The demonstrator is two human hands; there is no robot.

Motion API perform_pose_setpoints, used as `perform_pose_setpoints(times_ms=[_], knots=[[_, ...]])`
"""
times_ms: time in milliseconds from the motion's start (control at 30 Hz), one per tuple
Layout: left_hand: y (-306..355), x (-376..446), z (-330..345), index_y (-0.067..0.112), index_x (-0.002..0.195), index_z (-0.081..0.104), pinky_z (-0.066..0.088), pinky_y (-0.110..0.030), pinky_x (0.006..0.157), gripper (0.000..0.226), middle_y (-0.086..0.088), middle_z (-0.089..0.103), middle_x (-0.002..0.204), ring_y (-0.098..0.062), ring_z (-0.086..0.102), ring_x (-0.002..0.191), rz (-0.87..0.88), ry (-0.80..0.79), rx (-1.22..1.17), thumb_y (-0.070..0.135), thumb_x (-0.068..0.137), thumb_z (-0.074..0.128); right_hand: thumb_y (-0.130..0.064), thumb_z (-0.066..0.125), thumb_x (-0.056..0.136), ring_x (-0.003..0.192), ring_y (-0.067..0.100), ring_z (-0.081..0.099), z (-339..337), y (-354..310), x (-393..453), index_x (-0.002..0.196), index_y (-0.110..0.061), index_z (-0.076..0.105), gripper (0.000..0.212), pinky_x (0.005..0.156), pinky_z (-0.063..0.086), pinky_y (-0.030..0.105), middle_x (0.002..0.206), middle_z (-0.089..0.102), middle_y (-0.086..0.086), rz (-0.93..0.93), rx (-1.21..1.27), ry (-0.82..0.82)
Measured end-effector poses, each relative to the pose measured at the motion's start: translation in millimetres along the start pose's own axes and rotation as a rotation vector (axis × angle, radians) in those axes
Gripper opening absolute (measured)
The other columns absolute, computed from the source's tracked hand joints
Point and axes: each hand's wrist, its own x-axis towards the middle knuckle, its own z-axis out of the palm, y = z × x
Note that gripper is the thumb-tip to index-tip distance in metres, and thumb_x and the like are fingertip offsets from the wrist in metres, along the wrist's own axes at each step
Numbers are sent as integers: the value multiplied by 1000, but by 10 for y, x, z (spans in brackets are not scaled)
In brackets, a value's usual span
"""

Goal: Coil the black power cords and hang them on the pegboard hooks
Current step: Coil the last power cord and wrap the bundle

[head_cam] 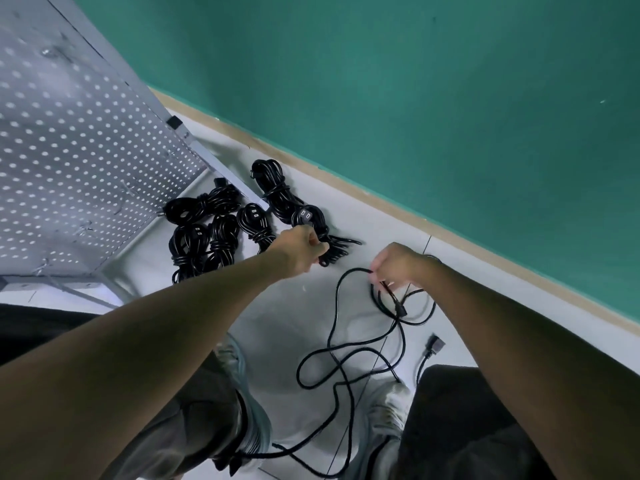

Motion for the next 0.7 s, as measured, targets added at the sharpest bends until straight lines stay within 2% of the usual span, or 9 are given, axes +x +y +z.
perform_pose_setpoints(times_ms=[100, 167, 267, 300, 400, 467, 500, 600, 700], knots=[[97, -193, -106, 13, 97, 57, 38, -21, 43, 23, -5, 73, 94, -21, 67, 71, 16, 43, -9, 34, 102, 59, -6, 72, 93, 96, 29, 74, -150, -228, -280, 106, -3, 71, 14, 87, 62, 42, 105, 74, 17, -53, 157, -11], [163, -318, -148, 13, 91, 55, 39, -21, 44, 22, -8, 71, 93, -23, 65, 69, 41, 70, -74, 32, 101, 61, -2, 70, 93, 98, 28, 74, -253, -379, -509, 107, -4, 68, 14, 88, 61, 41, 109, 72, 16, -92, 257, -5], [310, -581, -176, 12, 85, 60, 42, -22, 49, 23, -15, 71, 92, -24, 64, 73, 127, 77, -170, 27, 101, 63, 3, 64, 96, 71, 16, 75, -385, -612, -928, 113, 4, 64, 17, 61, 60, 26, 92, 73, 12, -142, 474, 20], [371, -690, -175, 9, 85, 63, 43, -22, 51, 24, -16, 71, 92, -25, 63, 74, 166, 74, -205, 27, 101, 64, 4, 63, 97, 66, 15, 73, -416, -691, -1092, 110, 5, 63, 14, 57, 59, 25, 88, 72, 12, -163, 553, 23], [573, -1092, -163, 4, 89, 67, 50, -18, 58, 34, -14, 73, 94, -27, 68, 75, 235, 34, -372, 35, 103, 61, 5, 63, 97, 70, 18, 72, -502, -865, -1564, 105, 3, 62, 9, 61, 61, 27, 86, 70, 13, -255, 759, 27], [707, -1367, -161, -2, 98, 67, 56, -28, 74, 46, -16, 76, 96, -33, 74, 80, 282, 3, -473, 43, 104, 55, 4, 65, 95, 72, 17, 73, -549, -921, -1874, 105, 2, 63, 10, 62, 61, 25, 88, 72, 14, -313, 854, 52], [768, -1508, -175, -3, 103, 66, 56, -33, 78, 48, -15, 77, 96, -30, 75, 80, 312, -17, -521, 42, 106, 53, 3, 68, 93, 74, 17, 74, -562, -934, -2021, 105, 2, 64, 12, 63, 61, 25, 90, 73, 14, -335, 896, 71], [874, -1923, -257, 4, 100, 65, 57, -35, 80, 31, -6, 76, 88, -18, 71, 74, 429, -48, -548, 31, 107, 52, -6, 76, 89, 83, 20, 72, -541, -941, -2446, 99, 1, 70, 13, 74, 62, 23, 94, 74, 15, -396, 919, 141], [943, -2319, -357, 3, 93, 61, 57, -35, 74, 24, -7, 71, 81, -23, 68, 77, 537, -65, -547, 21, 107, 53, -20, 76, 91, 86, 18, 69, -448, -884, -2802, 91, -7, 74, 13, 90, 59, 29, 91, 73, 9, -467, 837, 176]])
